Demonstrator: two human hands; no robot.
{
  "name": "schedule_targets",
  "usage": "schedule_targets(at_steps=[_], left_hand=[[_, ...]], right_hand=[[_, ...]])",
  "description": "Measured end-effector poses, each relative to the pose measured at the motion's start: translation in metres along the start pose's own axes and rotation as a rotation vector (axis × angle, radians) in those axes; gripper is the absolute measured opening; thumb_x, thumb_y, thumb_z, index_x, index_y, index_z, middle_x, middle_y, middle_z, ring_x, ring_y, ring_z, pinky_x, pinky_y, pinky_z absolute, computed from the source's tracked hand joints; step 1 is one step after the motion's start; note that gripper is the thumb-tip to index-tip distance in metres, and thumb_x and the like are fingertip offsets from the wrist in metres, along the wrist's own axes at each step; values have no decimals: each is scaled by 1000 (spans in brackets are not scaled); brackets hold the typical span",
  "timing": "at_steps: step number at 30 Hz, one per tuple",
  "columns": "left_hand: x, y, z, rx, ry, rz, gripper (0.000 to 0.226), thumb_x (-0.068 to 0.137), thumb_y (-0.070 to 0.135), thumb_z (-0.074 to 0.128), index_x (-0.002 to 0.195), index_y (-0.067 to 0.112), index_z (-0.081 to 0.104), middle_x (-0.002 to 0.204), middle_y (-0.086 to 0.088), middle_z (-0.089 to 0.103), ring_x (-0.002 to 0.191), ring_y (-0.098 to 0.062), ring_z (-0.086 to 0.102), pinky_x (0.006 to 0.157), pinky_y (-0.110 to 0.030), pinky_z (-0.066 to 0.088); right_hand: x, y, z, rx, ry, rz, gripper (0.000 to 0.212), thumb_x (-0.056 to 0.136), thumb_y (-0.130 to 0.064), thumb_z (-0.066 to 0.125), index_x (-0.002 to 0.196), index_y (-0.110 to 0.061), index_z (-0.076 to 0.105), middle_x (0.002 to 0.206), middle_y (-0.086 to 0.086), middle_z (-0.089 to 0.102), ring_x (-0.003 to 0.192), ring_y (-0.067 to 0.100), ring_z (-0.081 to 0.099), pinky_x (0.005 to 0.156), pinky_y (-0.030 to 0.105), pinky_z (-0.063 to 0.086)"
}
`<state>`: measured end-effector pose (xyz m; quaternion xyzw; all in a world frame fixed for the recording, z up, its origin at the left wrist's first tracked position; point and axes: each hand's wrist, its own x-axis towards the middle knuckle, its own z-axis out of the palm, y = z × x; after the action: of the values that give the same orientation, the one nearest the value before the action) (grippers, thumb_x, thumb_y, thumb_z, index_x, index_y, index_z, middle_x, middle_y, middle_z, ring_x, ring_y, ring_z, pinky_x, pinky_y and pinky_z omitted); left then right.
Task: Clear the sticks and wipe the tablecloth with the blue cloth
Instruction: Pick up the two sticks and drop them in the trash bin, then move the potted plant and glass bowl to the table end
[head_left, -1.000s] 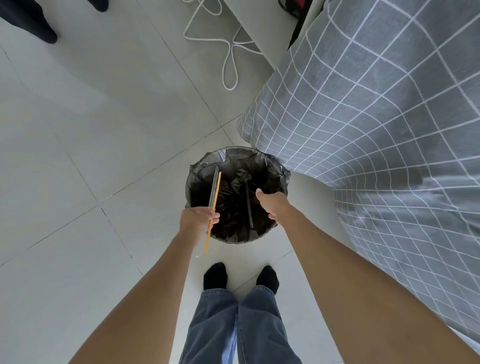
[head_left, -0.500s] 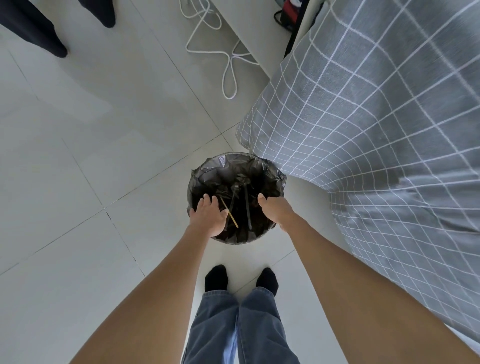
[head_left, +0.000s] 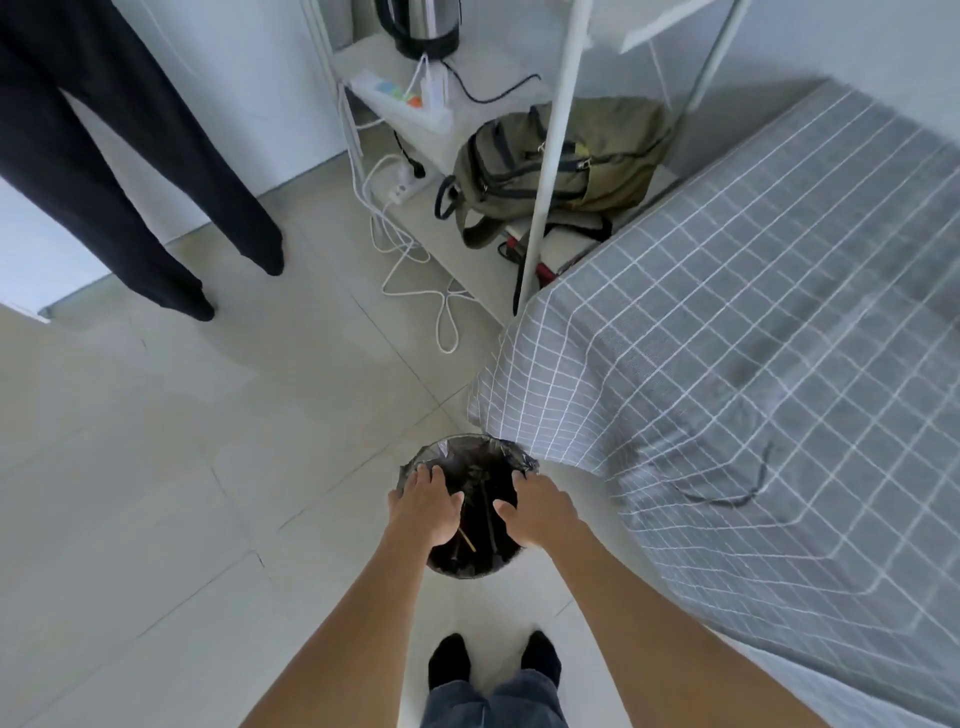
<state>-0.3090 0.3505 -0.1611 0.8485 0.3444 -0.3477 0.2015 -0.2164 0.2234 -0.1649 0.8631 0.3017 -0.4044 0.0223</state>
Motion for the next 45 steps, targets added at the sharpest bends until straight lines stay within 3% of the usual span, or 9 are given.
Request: schedule_targets(at_steps=[7,11,15,18,25,37,45], left_hand=[[-92,43,-77,85,97,118,57,100,39,27,149,12,18,157,-9,15,143,-25,17,114,-46,19],[-131,73,-119,143,129,196,57,101,35,27,151,12,9,159,-10,7,145,-25,12,114,-46,15],[-155,114,-156,180,239,286,57,100,34,31,150,11,14,158,-10,11,145,-26,15,114,-47,18],[-168,150,-170,259,261,338,60,101,35,29,151,10,7,159,-12,5,146,-28,9,116,-43,15],[-185,238,-161,366,266,464,62,101,39,30,151,10,9,159,-11,9,145,-29,11,114,-51,19],[-203,392,-105,514,224,690,63,101,39,30,151,9,6,159,-12,4,146,-28,6,117,-50,13],[-179,456,-84,592,168,768,66,100,42,31,151,10,3,159,-12,0,147,-28,3,118,-49,14]], right_hand=[[-91,3,-80,-24,150,24,60,98,-43,35,146,-10,22,147,11,32,138,27,26,109,46,29],[-141,16,-119,26,204,82,61,99,-42,35,148,-9,20,151,14,26,140,31,23,112,48,25],[-178,46,-146,109,283,143,58,98,-42,39,144,-9,28,150,14,30,139,31,27,111,50,25],[-204,82,-165,136,359,186,58,98,-40,40,145,-9,28,150,14,31,138,31,29,111,50,26],[-249,181,-182,255,462,345,55,97,-41,42,141,-8,34,144,13,38,134,30,33,109,47,30],[-308,318,-133,444,481,588,57,96,-42,43,143,-11,31,146,12,35,135,29,32,109,45,31],[-306,372,-125,547,512,712,67,98,-41,41,151,-12,13,158,12,12,145,29,13,115,47,19]])
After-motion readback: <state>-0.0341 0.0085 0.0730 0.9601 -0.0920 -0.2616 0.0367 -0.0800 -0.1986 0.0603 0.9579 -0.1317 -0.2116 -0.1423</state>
